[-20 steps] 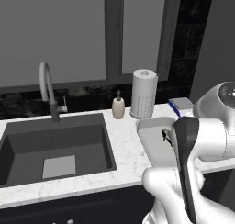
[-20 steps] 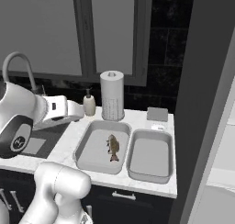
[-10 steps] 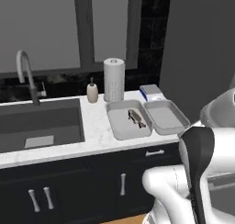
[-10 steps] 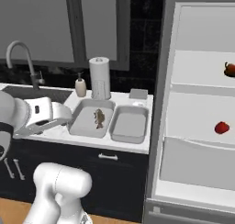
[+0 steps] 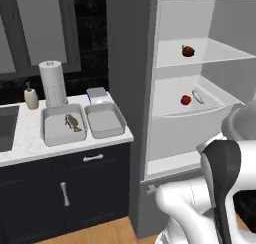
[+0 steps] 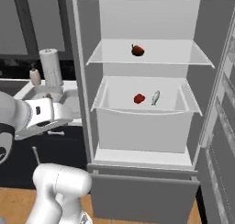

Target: Place one bell pepper and one fish in each tupperware on the nearby counter, to pack two identical lunches.

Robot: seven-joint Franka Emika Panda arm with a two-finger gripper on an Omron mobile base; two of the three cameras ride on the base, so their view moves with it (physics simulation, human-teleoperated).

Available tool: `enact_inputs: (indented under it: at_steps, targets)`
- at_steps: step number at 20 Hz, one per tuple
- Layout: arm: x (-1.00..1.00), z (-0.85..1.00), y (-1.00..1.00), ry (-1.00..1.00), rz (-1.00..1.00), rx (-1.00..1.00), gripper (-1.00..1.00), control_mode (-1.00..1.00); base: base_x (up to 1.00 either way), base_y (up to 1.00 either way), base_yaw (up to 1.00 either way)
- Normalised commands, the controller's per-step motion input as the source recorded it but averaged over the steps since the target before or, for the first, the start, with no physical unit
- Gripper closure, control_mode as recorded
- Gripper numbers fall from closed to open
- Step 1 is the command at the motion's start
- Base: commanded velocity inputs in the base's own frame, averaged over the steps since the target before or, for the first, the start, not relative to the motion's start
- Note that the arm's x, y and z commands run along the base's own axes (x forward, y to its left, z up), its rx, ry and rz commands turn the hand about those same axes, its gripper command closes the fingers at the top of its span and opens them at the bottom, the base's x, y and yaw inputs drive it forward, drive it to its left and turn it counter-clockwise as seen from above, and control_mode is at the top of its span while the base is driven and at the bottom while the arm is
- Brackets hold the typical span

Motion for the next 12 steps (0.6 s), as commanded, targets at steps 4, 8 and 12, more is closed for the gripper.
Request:
enact_inputs:
  at_steps: [4, 8, 12]
  targets:
    - [0.0, 0.0, 0.0, 0.0, 0.0, 0.0, -1.0, 1.0, 0.1, -0.99, -0.15]
    - [0.0, 0.0, 0.0, 0.0, 0.0, 0.0, -1.0, 1.0, 0.61, -0.53, -0.03]
    - [0.0, 0.0, 0.0, 0.0, 0.0, 0.0, -1.0, 1.0, 0.9, 0.01, -0.01]
